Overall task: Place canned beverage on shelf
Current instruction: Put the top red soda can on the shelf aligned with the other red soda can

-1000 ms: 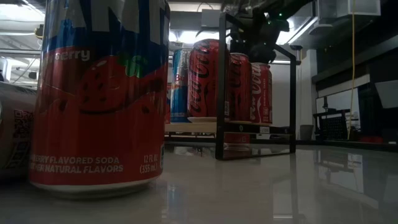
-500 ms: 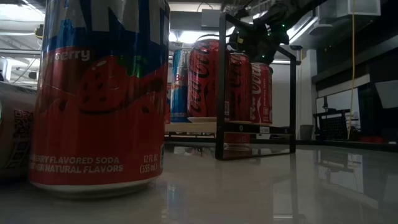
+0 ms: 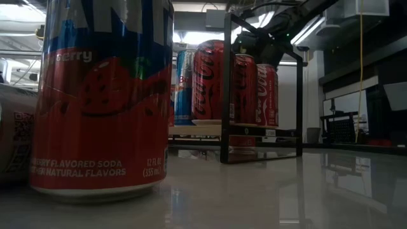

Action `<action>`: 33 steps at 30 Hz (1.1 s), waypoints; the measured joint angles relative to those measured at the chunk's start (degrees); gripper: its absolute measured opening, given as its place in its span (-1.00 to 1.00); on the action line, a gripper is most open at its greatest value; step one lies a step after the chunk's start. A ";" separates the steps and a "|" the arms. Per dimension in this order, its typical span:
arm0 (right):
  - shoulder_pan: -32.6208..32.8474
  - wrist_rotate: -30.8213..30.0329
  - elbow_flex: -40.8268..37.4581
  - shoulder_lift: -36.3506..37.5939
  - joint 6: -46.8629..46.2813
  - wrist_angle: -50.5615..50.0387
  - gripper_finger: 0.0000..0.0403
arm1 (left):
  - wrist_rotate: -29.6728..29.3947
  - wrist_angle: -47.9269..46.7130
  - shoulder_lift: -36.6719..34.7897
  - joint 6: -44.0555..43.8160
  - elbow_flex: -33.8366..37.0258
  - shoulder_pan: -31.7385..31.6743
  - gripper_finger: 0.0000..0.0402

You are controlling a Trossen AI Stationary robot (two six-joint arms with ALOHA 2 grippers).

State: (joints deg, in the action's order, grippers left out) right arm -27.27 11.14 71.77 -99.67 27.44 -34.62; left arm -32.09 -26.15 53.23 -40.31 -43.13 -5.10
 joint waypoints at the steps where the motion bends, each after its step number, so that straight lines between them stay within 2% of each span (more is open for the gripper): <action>1: 0.00 0.00 0.00 -0.05 -0.02 0.46 0.70 | 0.00 -0.04 0.00 -0.02 0.00 0.00 -0.25; 8: 0.00 0.00 0.09 -0.11 -0.09 0.73 0.37 | -0.18 -0.09 0.00 -0.04 0.00 0.00 -0.25; 11: 0.00 -0.58 0.09 -0.11 -0.11 1.29 0.37 | -0.18 -0.09 0.00 -0.02 0.00 0.00 -0.25; 15: 0.04 -6.11 1.53 -0.11 -0.04 -0.05 0.37 | -0.20 -0.10 0.00 -0.02 0.00 0.00 -0.25; 29: -0.11 -16.13 23.83 -0.03 2.84 -17.94 0.43 | -0.21 -0.11 0.00 0.00 0.00 0.00 -0.25; 33: -0.15 -17.18 30.13 0.00 2.91 -19.28 0.43 | -0.20 -0.11 0.00 0.22 0.00 0.00 -0.25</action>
State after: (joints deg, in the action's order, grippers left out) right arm -27.42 -6.04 101.90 -99.68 30.35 -53.90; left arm -32.29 -26.26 53.23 -40.09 -43.13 -5.10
